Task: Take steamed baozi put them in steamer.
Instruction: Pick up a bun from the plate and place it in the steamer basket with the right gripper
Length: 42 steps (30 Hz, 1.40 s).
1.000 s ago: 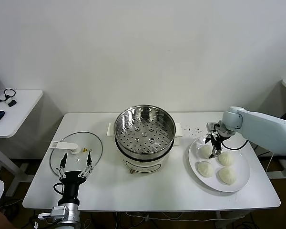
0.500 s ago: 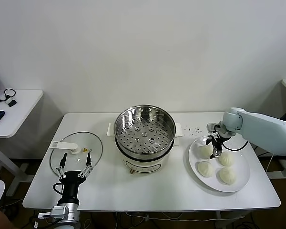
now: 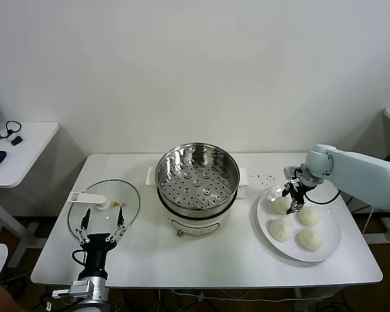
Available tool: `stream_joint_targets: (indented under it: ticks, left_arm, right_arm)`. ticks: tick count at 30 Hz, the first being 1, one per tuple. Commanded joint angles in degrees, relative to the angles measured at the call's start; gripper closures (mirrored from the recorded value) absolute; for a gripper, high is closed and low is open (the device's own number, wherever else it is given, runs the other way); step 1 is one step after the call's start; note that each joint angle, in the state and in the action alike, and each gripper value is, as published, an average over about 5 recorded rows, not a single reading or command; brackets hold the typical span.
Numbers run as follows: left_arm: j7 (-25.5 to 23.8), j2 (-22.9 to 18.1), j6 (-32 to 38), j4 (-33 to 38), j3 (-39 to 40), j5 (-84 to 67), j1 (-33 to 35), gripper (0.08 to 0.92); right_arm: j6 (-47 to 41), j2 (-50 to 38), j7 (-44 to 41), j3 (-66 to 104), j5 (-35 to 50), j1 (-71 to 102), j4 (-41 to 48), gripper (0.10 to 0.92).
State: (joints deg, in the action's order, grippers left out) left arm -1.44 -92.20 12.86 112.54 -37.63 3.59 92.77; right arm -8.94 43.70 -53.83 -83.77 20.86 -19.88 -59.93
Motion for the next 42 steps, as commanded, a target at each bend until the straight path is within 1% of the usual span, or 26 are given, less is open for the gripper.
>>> stream_joint_targets:
  ticks: [1, 5, 13, 18, 22, 29, 32, 35, 37, 39, 42]
  left_arm:
    - [0.07, -0.18, 0.0, 0.24, 0.21, 0.2, 0.05, 0.177]
    - [0.07, -0.1, -0.11, 0.35, 0.35, 0.33, 0.07, 0.177]
    - [0.02, 0.12, -0.37, 0.01, 0.41, 0.44, -0.5, 0.177]
    - [-0.08, 0.42, -0.63, -0.02, 0.4, 0.33, -0.83, 0.177]
    - [-0.1, 0.53, -0.67, -0.22, 0.49, 0.28, -1.09, 0.177]
    - [-0.04, 0.54, -0.63, -0.46, 1.13, 0.41, -1.15, 0.177]
    - [-0.01, 0.48, -0.6, -0.64, 1.28, 0.47, -1.2, 0.177]
    - [0.02, 0.4, -0.56, -0.8, 1.31, 0.54, -1.21, 0.177]
    - [0.05, 0.31, -0.53, -0.87, 1.3, 0.57, -1.19, 0.177]
    - [0.08, 0.2, -0.47, -0.95, 1.29, 0.62, -1.2, 0.177]
    - [0.12, -0.01, -0.38, -1.12, 1.35, 0.69, -1.27, 0.177]
  right_arm:
    - [-0.07, -1.48, 0.12, -2.85, 1.31, -4.25, -4.48, 0.364]
    - [-0.14, -2.84, 0.07, -7.45, 3.87, -10.8, -9.21, 0.367]
    - [0.22, -3.52, -0.53, -20.65, 11.32, -30.47, -20.24, 0.367]
    - [1.74, -1.48, -1.36, -24.65, 14.67, -40.26, -23.39, 0.369]
    - [5.24, 1.29, -1.85, -24.33, 15.76, -44.67, -23.03, 0.367]
    - [20.27, 7.69, -1.79, -24.0, 16.58, -48.07, -20.02, 0.365]
    - [27.1, 10.69, 0.27, -24.26, 16.91, -48.24, -18.91, 0.365]
    - [36.61, 13.86, 3.04, -25.16, 16.24, -47.7, -16.91, 0.366]
    - [43.7, 16.23, 4.71, -25.91, 13.75, -47.04, -14.97, 0.363]
    - [50.44, 18.54, 6.57, -26.34, 8.81, -46.18, -13.09, 0.359]
    - [56.53, 20.92, 9.5, -26.09, 1.34, -44.56, -11.49, 0.356]
